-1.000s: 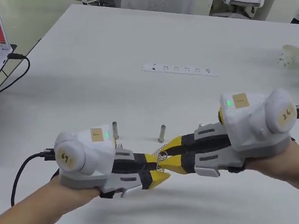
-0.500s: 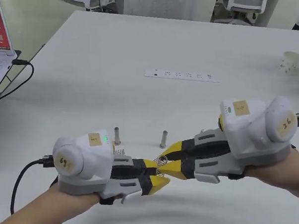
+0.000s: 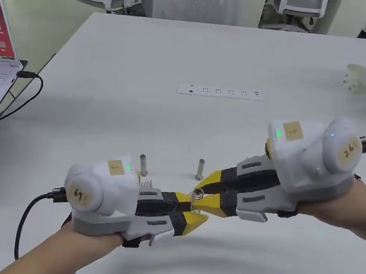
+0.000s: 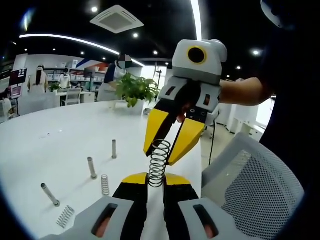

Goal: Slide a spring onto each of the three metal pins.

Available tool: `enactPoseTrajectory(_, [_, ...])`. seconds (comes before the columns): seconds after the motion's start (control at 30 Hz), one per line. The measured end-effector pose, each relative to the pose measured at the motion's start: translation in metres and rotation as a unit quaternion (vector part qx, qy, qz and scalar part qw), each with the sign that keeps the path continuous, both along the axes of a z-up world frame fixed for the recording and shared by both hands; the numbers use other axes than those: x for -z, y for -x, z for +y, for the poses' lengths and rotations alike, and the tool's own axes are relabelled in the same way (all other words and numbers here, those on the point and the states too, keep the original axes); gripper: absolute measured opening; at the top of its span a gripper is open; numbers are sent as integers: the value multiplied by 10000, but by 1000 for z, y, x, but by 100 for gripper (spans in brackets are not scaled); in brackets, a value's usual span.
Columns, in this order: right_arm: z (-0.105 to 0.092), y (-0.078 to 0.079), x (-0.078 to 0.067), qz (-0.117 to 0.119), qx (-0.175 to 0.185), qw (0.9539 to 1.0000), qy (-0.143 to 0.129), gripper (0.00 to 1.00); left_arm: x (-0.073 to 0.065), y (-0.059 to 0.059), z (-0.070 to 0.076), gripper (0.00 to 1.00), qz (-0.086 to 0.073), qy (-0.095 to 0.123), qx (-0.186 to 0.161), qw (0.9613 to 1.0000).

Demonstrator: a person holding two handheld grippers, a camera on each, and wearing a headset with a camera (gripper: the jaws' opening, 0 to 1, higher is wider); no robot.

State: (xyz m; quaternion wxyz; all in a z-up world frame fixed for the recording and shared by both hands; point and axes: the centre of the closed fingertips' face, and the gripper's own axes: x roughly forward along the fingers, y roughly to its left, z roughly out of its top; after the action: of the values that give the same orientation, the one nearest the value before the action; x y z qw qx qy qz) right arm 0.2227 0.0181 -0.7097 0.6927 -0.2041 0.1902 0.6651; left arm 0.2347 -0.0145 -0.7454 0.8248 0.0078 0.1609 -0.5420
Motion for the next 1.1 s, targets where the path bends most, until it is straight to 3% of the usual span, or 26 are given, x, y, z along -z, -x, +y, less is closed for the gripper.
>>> enactPoseTrajectory(0.3, [2,-1,-1,-31,65,10000,-39,8,0,-2,2,4,77,43,-115,9999])
enactPoseTrajectory(0.57, [2,-6,-3,-72,130,9999,-68,8,3,-3,5,11,149,-27,-161,9998])
enactPoseTrajectory(1.0, [0,-7,-1,-77,176,9998,-65,8,4,-8,13,26,138,-46,-374,9992])
enactPoseTrajectory(1.1, [-1,-7,-1,-102,193,9997,-54,8,5,-10,17,32,61,-104,-468,9988])
